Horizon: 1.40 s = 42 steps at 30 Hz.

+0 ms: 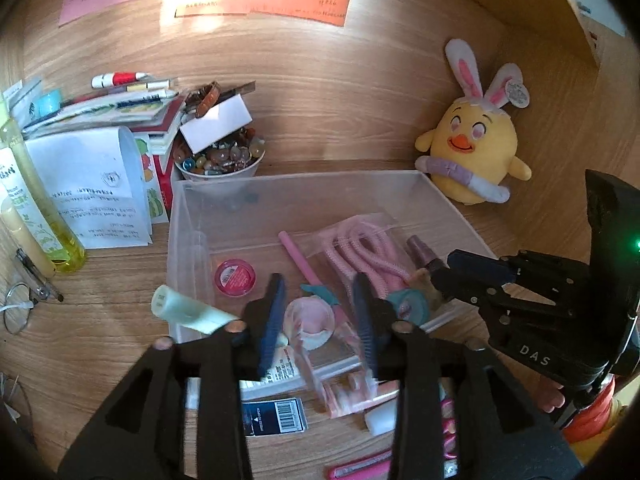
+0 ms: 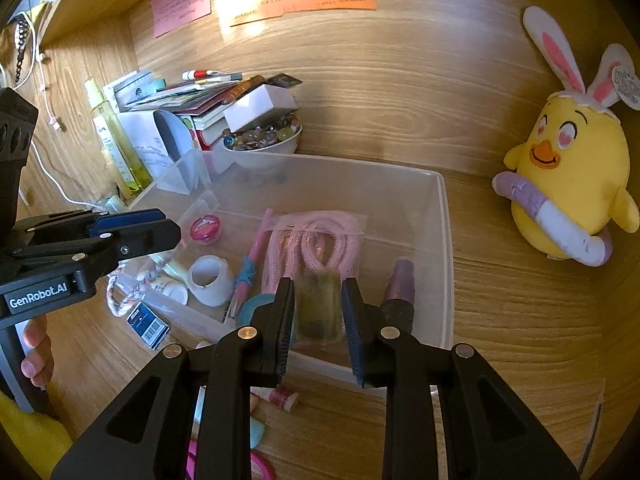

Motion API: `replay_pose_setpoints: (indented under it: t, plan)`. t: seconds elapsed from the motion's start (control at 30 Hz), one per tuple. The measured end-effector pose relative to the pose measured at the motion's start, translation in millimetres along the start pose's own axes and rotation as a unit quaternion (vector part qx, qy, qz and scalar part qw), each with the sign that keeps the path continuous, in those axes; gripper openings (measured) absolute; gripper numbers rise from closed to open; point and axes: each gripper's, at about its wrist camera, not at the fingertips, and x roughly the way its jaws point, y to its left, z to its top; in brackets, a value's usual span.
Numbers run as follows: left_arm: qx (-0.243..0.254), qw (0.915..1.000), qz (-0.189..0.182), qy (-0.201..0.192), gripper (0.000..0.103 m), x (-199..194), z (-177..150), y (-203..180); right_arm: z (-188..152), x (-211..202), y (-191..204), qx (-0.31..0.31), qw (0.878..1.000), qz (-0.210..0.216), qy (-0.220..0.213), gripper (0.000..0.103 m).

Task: Organize objects
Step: 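Lower the bracelet and brown block into the clear box and open both tools, then grasp the white ointment tube with the left tool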

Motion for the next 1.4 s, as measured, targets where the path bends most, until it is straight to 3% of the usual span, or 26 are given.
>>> replay_pose_setpoints:
  t: [0.07, 0.27, 0.43, 0.73, 0.97, 1.13, 1.4]
  plan:
    - [0.004, 0.9999, 0.006, -0.013, 0.055, -8.3, 0.1, -2.4, -0.3, -6.1, 3.1, -0.007, 1.0, -0.004, -0.008, 0.03]
    - [0.02, 0.9991, 0.013, -0.034, 0.075, -29.7, -1.9, -10.0, -2.7, -25.2, 12.9, -0.023, 0.999, -0.012, -0.033, 0.047]
    - [0.022, 0.9988, 0.021, -0.039, 0.088, -41.8, -9.0, -8.9, -9.8, -40.1, 17.7, -0.03, 0.999, -0.008, -0.044, 0.053]
    - [0.042, 0.9985, 0.033, -0.009, 0.089, -45.3, -41.9, -9.0, -36.2, -57.0, 23.2, -0.039, 0.999, 0.003, -0.036, 0.055]
    - [0.045, 0.9976, 0.026, 0.046, 0.089, -32.6, -79.6, -11.6, -71.9, -43.6, 31.8, -0.047, 0.998, 0.024, 0.018, 0.055]
    - [0.06, 0.996, 0.033, 0.058, 0.089, -32.0, -97.1, -20.4, -91.1, -41.3, 33.4, -0.046, 0.996, 0.053, 0.049, 0.055]
    - [0.044, 0.9944, -0.018, 0.095, 0.089, -30.1, -119.8, -34.6, -118.8, -54.5, 20.8, -0.065, 0.996, 0.009, 0.065, 0.055]
